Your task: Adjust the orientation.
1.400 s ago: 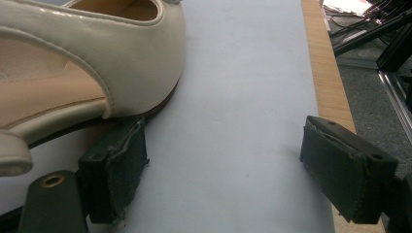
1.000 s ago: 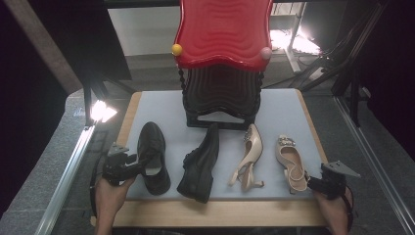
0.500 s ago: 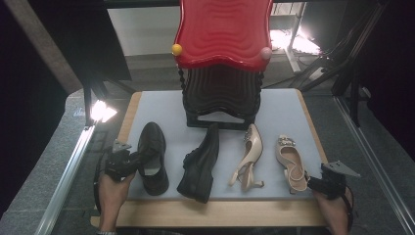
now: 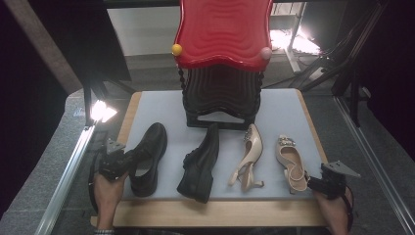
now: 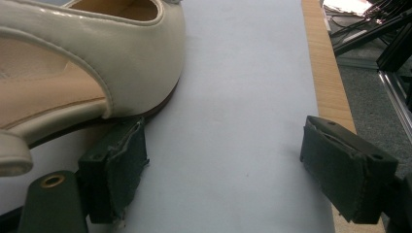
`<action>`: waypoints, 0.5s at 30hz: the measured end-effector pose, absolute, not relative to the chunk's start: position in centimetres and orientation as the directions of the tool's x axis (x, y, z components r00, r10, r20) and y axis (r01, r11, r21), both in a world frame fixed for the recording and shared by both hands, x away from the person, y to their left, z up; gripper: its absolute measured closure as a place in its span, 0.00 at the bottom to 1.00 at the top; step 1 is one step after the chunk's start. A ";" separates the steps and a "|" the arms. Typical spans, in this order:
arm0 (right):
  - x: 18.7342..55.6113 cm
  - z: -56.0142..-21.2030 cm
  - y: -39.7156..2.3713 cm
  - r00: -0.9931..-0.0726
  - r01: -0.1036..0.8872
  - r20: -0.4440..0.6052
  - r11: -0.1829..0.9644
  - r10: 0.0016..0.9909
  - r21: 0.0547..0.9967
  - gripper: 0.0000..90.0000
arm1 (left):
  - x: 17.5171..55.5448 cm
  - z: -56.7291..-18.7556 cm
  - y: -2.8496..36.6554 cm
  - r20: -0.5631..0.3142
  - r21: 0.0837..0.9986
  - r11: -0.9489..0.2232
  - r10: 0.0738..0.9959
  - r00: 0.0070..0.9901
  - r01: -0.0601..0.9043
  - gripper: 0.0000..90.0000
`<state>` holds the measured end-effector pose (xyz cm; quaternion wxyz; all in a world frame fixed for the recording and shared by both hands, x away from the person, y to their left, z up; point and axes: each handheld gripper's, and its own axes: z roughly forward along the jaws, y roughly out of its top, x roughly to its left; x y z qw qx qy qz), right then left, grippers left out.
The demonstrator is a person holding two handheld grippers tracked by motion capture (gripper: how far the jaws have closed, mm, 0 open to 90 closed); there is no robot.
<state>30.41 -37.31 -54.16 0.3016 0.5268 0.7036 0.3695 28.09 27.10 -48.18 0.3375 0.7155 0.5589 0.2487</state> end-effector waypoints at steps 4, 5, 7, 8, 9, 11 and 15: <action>30.4 -54.2 -37.3 -0.263 0.518 -0.035 0.172 0.964 0.838 0.19 | 27.8 -47.8 27.3 -0.030 0.785 -0.142 0.964 0.266 0.603 0.94; 30.4 -54.2 -37.3 -0.263 0.518 -0.035 0.172 0.964 0.838 0.19 | 27.6 -47.6 27.3 -0.025 0.795 -0.144 0.963 0.269 0.589 0.94; 30.4 -54.2 -37.3 -0.263 0.518 -0.035 0.172 0.964 0.838 0.19 | 27.4 -46.9 27.2 -0.016 0.807 -0.150 0.961 0.274 0.572 0.94; 30.4 -54.2 -37.3 -0.263 0.518 -0.035 0.172 0.964 0.838 0.19 | 27.4 -46.9 27.2 -0.016 0.807 -0.150 0.961 0.274 0.572 0.94; 30.4 -54.2 -37.3 -0.263 0.518 -0.035 0.172 0.964 0.838 0.19 | 27.3 -46.6 27.2 -0.011 0.811 -0.155 0.960 0.280 0.564 0.94; 30.4 -54.2 -37.3 -0.263 0.518 -0.035 0.172 0.964 0.838 0.19 | 27.2 -46.0 27.1 -0.004 0.817 -0.168 0.955 0.297 0.551 0.94; 30.4 -54.2 -37.3 -0.263 0.518 -0.035 0.172 0.964 0.838 0.19 | 27.1 -45.0 26.8 -0.004 0.831 -0.185 0.941 0.338 0.525 0.94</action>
